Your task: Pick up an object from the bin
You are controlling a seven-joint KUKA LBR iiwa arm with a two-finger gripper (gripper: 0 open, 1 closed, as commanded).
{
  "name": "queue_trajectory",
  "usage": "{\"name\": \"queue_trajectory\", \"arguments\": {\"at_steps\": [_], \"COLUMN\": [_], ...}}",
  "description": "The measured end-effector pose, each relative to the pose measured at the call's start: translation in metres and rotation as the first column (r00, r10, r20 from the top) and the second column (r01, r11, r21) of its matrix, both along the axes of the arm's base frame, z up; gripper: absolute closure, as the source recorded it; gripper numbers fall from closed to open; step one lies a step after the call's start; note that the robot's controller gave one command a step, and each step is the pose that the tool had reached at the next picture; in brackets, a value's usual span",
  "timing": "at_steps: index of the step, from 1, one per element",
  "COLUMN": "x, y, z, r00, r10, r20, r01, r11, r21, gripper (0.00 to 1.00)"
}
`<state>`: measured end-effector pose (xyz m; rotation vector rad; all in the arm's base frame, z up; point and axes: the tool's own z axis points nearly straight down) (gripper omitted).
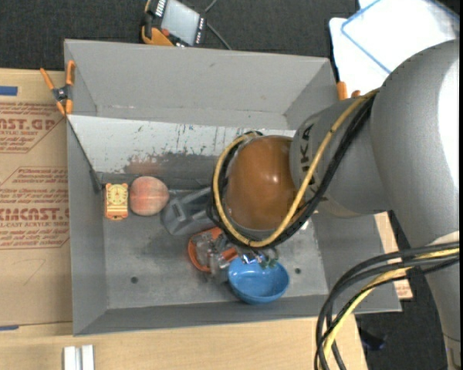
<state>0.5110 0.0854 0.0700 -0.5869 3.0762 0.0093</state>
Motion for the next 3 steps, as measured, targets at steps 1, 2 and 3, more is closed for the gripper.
{"name": "queue_trajectory", "arguments": {"at_steps": [1,2,3], "x": [-0.005,-0.007,-0.019], "y": [0.007,0.014,0.014], "z": [0.005,0.078,0.048], "r00": [1.000,0.975,1.000], "r10": [-0.003,0.223,0.003], "r20": [-0.001,0.007,-0.011], "r01": [0.003,-0.223,-0.003], "r11": [1.000,0.975,1.000], "r21": [0.002,0.000,0.005], "gripper": [1.00,1.00,1.00]}}
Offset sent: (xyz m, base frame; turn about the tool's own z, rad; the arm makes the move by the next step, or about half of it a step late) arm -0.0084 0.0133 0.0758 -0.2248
